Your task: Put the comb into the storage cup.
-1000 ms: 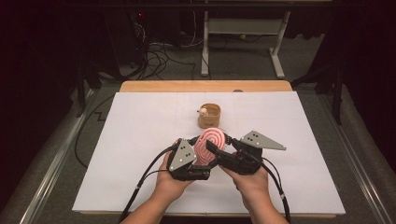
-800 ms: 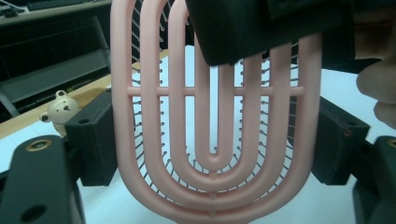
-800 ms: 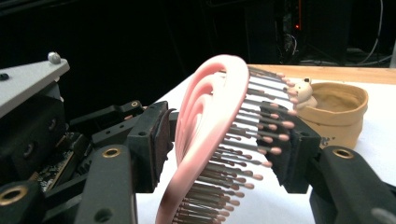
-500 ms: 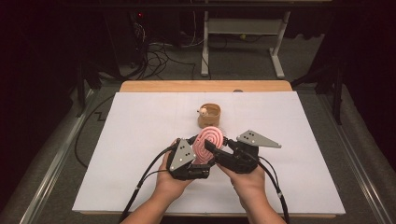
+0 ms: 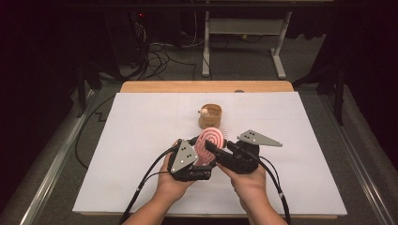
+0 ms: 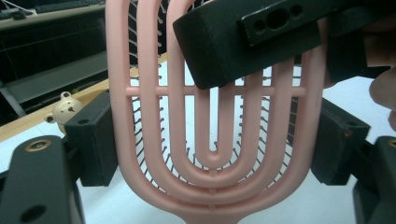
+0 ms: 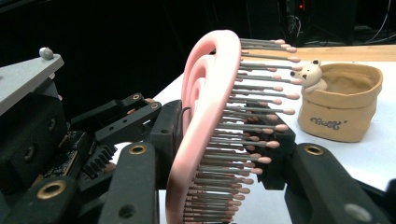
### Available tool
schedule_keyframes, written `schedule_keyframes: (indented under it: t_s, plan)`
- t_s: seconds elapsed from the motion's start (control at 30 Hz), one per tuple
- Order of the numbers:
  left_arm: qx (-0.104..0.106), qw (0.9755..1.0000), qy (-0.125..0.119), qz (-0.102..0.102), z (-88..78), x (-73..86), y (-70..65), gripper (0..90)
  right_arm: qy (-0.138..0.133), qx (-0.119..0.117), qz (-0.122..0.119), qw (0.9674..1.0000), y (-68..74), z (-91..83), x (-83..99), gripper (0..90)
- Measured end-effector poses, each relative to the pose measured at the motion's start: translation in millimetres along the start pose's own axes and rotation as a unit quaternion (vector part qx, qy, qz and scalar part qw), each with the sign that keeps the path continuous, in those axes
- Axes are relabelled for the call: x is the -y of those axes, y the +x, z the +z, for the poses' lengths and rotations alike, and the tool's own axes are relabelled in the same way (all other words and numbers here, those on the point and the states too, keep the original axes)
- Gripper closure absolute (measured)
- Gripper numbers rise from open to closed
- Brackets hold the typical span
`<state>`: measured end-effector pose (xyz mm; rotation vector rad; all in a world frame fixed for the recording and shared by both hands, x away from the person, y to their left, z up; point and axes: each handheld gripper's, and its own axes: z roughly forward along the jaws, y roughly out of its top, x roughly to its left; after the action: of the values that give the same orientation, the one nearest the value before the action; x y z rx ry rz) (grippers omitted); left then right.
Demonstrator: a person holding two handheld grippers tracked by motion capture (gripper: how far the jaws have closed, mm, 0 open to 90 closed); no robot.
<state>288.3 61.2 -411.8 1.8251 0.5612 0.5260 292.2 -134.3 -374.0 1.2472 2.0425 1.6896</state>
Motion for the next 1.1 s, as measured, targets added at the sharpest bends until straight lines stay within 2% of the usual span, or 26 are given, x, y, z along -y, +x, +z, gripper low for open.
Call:
schedule_keyframes:
  t_s: [0.63, 1.1]
  plan:
    - [-0.003, 1.0, 0.003, 0.005, 1.1, 0.6, -2.0, 19.1, 0.002, -0.003, 0.006, 1.0, 2.5, -1.6, 1.1, 63.5]
    - [0.018, 0.9998, -0.008, -0.01, 1.0, 0.9, 0.0, 18.8, -0.003, -0.007, -0.003, 1.0, 4.3, -3.5, -0.1, 63.7]
